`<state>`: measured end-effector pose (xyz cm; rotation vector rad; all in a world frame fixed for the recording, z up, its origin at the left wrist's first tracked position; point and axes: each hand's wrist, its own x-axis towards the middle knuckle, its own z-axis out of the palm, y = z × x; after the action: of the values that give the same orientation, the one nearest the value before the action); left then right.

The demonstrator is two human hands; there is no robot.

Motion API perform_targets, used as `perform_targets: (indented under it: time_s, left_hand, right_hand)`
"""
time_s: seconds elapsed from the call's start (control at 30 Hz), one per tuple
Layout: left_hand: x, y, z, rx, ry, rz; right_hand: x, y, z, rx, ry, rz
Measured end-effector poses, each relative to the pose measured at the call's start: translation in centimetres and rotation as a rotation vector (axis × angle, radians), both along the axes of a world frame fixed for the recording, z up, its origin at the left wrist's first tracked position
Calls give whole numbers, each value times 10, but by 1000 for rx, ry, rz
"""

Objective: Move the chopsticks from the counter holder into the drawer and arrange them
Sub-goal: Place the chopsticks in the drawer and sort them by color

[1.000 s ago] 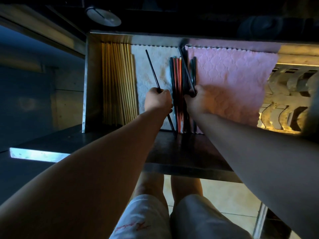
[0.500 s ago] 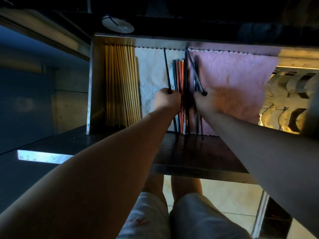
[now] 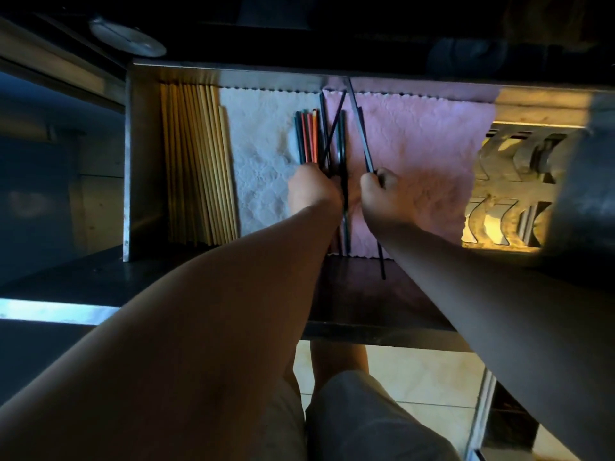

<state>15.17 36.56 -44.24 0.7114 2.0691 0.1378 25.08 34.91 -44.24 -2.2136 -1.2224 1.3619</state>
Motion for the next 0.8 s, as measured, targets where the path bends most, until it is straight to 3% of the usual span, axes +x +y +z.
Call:
perform_targets:
  time_s: [0.3,0.5,0.8]
  left_hand:
    - [17,7,7,-65,-19,-25]
    - [-4,1,30,-34,-40,-41]
    - [-91,-4,41,-57,-361,387]
  right_hand:
    - [9,-1,-2,34,106,50]
    - [-3,-3,9,-178,319,-34]
    - [-68,2,23,-351,454,-122]
